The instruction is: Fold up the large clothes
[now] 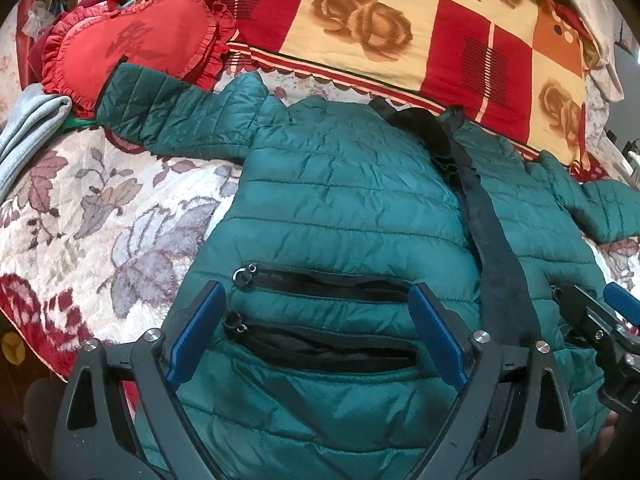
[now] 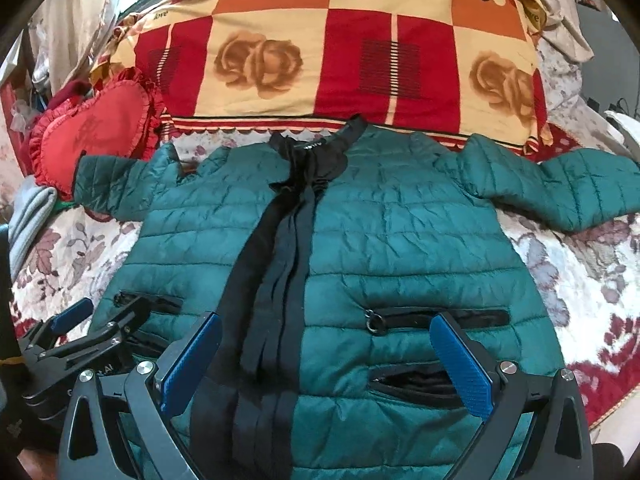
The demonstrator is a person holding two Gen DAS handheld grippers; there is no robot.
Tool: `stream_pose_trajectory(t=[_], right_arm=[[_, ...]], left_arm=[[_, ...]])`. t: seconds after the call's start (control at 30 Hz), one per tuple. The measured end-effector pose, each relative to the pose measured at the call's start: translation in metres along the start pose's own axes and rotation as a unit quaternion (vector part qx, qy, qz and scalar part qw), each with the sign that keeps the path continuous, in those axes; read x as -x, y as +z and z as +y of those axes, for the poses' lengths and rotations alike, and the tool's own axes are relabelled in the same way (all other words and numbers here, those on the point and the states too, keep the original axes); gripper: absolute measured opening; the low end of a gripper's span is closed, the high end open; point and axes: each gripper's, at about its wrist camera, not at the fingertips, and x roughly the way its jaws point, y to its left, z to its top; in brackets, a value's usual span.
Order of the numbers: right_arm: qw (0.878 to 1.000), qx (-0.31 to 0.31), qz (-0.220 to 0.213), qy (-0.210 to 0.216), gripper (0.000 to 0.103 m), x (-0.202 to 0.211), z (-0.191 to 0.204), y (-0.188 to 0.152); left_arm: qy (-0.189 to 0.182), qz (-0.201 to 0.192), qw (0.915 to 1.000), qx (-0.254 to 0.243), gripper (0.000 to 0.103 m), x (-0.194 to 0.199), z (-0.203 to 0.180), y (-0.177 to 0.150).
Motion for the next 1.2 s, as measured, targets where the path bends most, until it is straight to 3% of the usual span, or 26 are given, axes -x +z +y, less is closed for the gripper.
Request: stream_pose_trajectory(t=[1.2], right_arm=[[1.0, -0.003, 0.017, 0.01, 0.103, -0.0057, 0.0042, -0.0056]], left_arm=[[-0.002, 0.004, 1.0, -0.008, 0.093, -0.0028, -0.0083, -0.0082]])
